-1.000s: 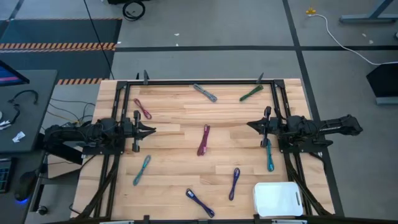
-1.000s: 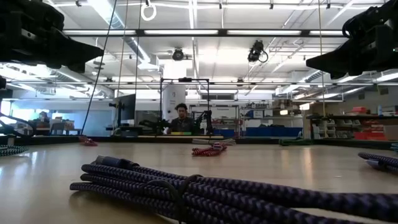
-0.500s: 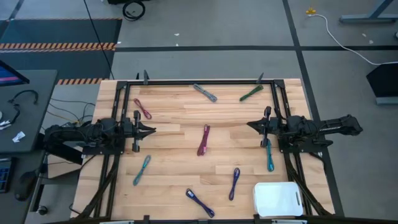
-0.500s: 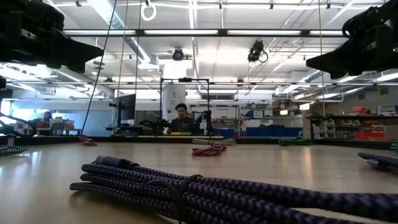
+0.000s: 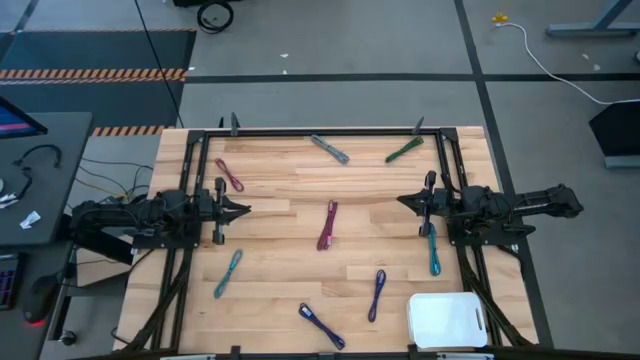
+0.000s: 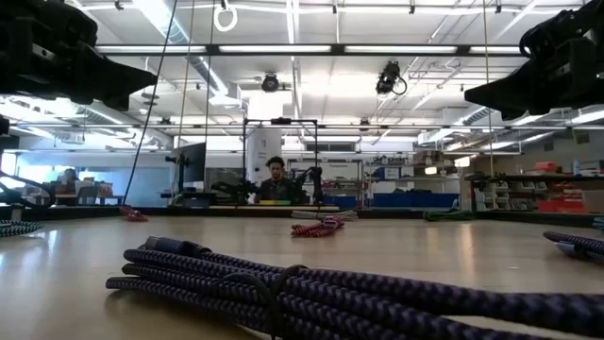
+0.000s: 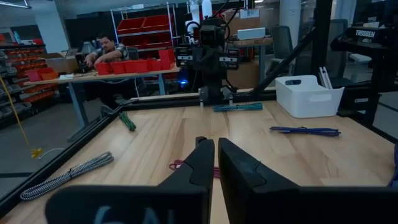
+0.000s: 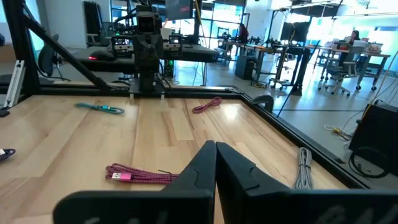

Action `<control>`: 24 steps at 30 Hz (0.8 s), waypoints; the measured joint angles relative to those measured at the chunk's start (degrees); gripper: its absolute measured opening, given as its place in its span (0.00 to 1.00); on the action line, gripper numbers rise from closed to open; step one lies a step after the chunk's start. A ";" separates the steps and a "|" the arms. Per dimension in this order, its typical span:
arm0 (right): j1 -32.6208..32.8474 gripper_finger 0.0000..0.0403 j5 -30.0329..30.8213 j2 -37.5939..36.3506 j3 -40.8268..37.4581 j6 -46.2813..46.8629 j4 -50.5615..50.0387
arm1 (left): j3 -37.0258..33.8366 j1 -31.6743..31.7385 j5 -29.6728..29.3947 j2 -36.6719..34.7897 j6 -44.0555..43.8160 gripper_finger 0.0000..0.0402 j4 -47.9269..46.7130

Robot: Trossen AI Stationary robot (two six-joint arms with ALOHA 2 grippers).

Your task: Pick and place USB-C Cables

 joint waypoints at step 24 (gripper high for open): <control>0.00 0.03 0.02 0.00 -0.02 0.00 0.02 | 0.00 0.00 -0.02 0.02 13.05 0.09 0.10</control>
